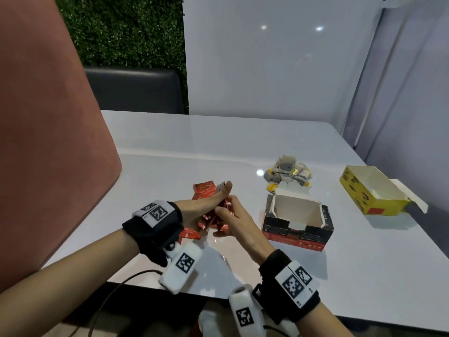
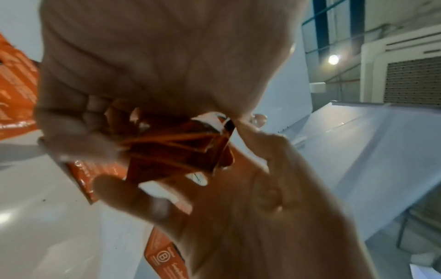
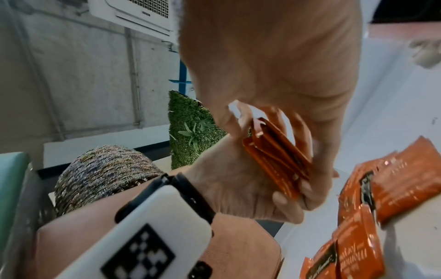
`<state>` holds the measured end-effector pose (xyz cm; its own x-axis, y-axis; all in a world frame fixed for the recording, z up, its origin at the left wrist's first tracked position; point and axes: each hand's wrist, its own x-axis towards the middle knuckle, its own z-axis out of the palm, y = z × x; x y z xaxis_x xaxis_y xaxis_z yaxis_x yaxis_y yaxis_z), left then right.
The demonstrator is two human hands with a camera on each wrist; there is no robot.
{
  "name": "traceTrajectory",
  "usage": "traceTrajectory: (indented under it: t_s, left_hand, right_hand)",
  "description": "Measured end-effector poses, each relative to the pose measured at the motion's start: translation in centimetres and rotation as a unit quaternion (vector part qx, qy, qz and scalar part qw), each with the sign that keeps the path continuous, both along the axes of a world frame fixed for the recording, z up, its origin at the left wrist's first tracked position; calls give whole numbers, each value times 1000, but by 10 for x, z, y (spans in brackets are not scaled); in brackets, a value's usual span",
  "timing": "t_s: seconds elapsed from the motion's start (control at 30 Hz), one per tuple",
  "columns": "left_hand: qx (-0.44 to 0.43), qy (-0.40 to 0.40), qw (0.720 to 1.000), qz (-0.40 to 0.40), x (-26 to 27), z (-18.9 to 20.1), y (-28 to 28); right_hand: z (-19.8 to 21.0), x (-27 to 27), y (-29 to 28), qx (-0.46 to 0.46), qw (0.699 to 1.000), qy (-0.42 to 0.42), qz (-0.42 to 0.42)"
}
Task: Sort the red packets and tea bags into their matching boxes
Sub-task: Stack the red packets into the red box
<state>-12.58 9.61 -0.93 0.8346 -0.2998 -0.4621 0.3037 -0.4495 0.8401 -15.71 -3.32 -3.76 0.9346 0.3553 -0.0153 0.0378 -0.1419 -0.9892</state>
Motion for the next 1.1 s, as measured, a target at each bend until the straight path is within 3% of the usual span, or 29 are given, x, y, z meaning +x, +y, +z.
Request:
traceTrajectory:
  t_s: [0.13, 0.23, 0.3, 0.4, 0.47, 0.57, 0.63, 0.67, 0.73, 0.77, 0.8, 0.87, 0.9, 1.0, 1.1]
  left_hand:
    - [-1, 59, 997, -43, 2, 2, 3]
    - [8, 28, 998, -51, -3, 8, 8]
    - [-1, -31, 997, -67, -3, 12, 18]
    - [-124, -79, 987, -58, -9, 11, 25]
    - [-236, -45, 971, -5, -10, 3, 21]
    - [-373, 3, 925, 74, -15, -7, 8]
    - [-396, 17, 910, 120, -16, -11, 4]
    - [-399, 14, 907, 136, -17, -12, 3]
    - [-396, 7, 903, 167, -19, -11, 4]
    - [-405, 8, 897, 177, -18, -10, 6]
    - [-410, 7, 892, 192, -18, -11, 9]
    - [-407, 2, 892, 198, -18, -12, 14]
    - [-393, 2, 899, 191, -18, -14, 14]
    - [-358, 14, 921, 151, -25, -16, 6]
    - [-375, 23, 919, 117, -33, -12, -1]
  right_hand:
    - [4, -2, 4, -94, 992, -82, 3]
    - [4, 4, 0, -78, 990, -97, -63]
    - [7, 9, -8, -10, 994, -55, -93]
    - [19, 11, -16, 214, 974, 71, -24]
    - [28, 9, -13, 323, 937, 129, 18]
    - [32, 5, -2, 377, 909, 173, 31]
    - [31, 5, 0, 314, 933, 174, 21]
    - [30, 5, 0, 233, 959, 157, 25]
    - [34, 1, -4, -32, 997, 61, 33]
    - [36, 0, -7, -181, 983, -22, 16]
    - [38, 0, -11, -298, 947, -121, -11]
    - [44, 0, -14, -412, 862, -294, -10]
    - [46, 3, -14, -425, 836, -345, 33]
    - [52, 9, -6, -441, 808, -359, 152]
    - [49, 18, -1, -453, 798, -353, 185]
